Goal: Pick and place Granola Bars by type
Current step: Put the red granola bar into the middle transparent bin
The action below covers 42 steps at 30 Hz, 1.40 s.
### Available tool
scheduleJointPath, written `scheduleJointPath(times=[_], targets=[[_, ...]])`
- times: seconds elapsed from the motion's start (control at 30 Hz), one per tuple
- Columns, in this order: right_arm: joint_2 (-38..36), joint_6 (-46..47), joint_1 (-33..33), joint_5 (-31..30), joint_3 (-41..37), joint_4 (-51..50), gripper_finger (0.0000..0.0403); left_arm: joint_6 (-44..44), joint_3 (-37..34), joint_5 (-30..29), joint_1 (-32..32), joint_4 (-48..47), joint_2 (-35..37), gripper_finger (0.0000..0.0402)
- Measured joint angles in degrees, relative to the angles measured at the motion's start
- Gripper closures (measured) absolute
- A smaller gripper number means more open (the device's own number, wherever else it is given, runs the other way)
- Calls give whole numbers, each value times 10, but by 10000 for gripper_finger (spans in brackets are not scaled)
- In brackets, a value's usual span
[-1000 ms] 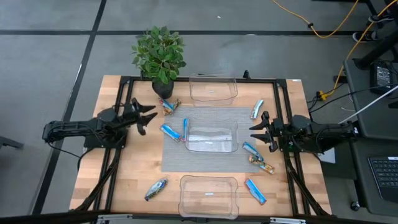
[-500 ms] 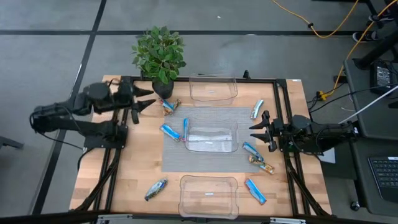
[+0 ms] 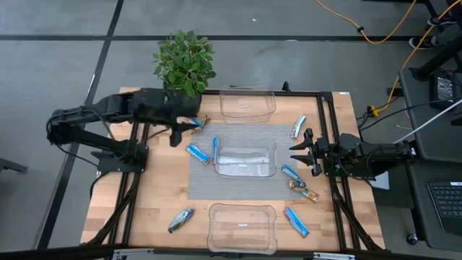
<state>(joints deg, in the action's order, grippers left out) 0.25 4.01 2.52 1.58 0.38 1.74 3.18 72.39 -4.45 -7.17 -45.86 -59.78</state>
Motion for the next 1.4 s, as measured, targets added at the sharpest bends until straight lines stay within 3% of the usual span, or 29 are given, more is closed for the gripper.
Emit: scheduleJointPath(times=[0.2, 0.7, 1.13, 1.4], targets=[[0, 0, 0, 0, 0, 0, 254, -13, 0, 1, 0, -80, -68, 233], [0, 0, 0, 0, 0, -1, 254, -65, -4, 30, 0, -142, -174, 233], [0, 0, 0, 0, 0, -2, 254, -69, -202, 60, 0, -26, -178, 233], [0, 0, 0, 0, 0, -2, 254, -69, -278, 57, 0, 66, -178, 233]])
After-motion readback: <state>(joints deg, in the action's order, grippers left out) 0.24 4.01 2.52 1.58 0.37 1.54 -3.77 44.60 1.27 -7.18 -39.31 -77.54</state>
